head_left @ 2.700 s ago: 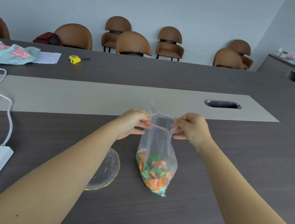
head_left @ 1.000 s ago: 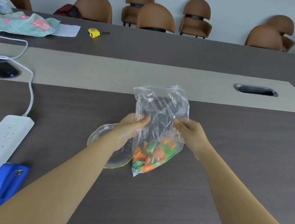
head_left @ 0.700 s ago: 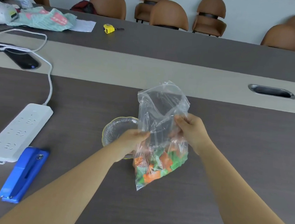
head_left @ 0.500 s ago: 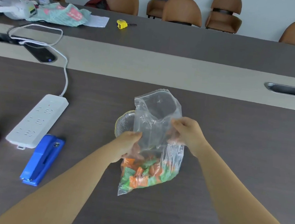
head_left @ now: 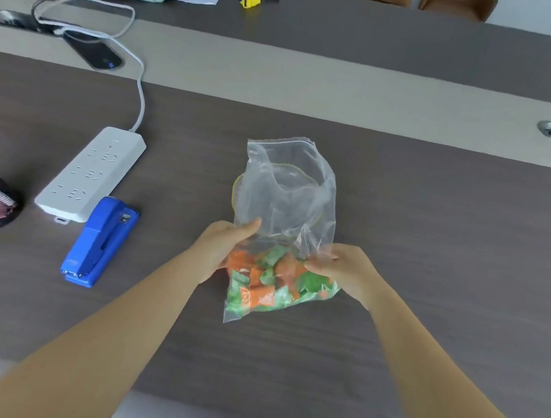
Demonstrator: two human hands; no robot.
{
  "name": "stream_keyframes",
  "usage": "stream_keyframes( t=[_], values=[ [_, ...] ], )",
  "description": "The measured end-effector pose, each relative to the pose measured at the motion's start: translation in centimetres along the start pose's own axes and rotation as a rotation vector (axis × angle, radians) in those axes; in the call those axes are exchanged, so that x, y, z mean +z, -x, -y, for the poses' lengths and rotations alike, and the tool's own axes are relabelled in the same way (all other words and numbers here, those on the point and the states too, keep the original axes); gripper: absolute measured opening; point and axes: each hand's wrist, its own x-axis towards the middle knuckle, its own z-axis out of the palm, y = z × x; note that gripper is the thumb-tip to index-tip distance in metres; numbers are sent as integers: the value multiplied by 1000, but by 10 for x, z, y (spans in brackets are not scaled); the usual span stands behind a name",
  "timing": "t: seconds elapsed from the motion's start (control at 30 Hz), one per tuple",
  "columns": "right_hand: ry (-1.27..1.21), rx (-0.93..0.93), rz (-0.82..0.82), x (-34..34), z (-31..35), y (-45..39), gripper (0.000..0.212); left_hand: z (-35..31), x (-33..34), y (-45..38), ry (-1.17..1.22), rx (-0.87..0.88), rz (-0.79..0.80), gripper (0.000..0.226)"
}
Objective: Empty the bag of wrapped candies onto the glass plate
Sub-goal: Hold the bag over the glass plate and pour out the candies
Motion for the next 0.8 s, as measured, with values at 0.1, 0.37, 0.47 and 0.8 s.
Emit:
stream_keyframes(
  t=[0.1, 0.37, 0.47, 0.8],
  values=[
    [-7, -15, -62, 4, 2, 1, 31, 12, -3, 11, -74, -36, 20, 47],
    [-32, -46, -103, 5, 17, -2, 37, 1, -5, 26, -109, -47, 264, 8],
    [-86, -9, -59, 1, 24, -2, 35, -9, -10, 27, 43, -69, 322, 17],
    [-300, 121, 7, -12, 48, 1, 36, -35, -22, 29, 172, -74, 329, 19]
  ],
)
